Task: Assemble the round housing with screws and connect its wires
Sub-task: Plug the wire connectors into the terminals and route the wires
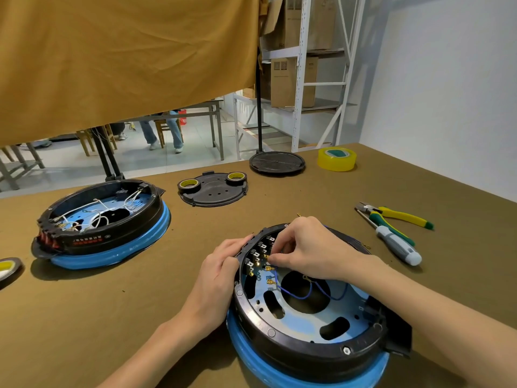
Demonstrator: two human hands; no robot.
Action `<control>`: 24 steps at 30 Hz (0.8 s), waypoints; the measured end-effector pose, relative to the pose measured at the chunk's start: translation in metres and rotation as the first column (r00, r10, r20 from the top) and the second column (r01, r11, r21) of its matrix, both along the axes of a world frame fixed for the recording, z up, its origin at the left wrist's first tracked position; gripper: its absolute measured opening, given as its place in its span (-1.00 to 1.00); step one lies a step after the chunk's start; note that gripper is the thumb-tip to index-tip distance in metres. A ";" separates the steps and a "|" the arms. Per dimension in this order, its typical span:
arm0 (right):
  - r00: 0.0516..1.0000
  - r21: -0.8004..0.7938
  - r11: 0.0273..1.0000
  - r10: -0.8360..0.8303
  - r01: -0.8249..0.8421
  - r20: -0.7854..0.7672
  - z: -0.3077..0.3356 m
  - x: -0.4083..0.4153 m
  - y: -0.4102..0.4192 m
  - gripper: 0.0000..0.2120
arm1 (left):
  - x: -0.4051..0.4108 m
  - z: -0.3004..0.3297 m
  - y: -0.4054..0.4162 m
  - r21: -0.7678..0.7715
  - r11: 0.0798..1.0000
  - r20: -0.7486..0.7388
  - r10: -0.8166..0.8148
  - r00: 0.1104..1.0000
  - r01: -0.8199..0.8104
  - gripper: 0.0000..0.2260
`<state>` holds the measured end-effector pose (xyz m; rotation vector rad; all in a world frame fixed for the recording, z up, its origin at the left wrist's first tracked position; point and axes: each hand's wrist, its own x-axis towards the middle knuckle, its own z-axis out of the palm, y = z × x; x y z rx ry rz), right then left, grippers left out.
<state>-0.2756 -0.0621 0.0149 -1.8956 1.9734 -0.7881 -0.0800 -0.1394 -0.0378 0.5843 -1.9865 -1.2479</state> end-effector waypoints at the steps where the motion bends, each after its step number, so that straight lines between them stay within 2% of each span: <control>1: 1.000 -0.004 1.000 -0.005 0.005 -0.012 0.000 0.001 0.000 -0.88 | 0.000 0.000 0.000 0.003 1.000 -0.004 -0.001 1.000 0.001 -0.40; 4: 0.999 -0.007 1.000 -0.016 0.016 -0.041 0.000 0.004 -0.001 -0.89 | -0.001 -0.002 -0.001 0.001 1.000 -0.009 0.002 1.000 -0.002 -0.47; 8: 1.000 0.009 1.000 -0.006 0.006 -0.028 0.000 0.003 0.000 -0.88 | 0.000 -0.002 -0.002 0.004 1.000 -0.009 -0.002 1.000 0.002 -0.40; 11: 1.000 0.030 1.000 0.000 0.000 0.001 0.000 0.001 0.000 -0.89 | 0.001 -0.002 -0.002 -0.006 1.000 0.000 -0.004 1.000 0.004 -0.44; 16: 1.000 0.026 1.000 -0.006 0.006 0.000 -0.001 0.000 0.000 -0.89 | 0.001 -0.003 -0.002 -0.003 1.000 -0.002 -0.004 1.000 0.004 -0.40; 21: 0.999 0.010 1.000 -0.024 0.024 -0.029 -0.002 0.004 0.000 -0.89 | 0.001 -0.004 -0.003 -0.001 1.000 0.004 0.001 1.000 -0.001 -0.51; 24: 0.999 0.000 1.000 -0.025 0.025 -0.035 -0.001 0.005 0.001 -0.89 | 0.001 -0.004 -0.003 0.000 1.000 0.010 -0.003 1.000 0.003 -0.50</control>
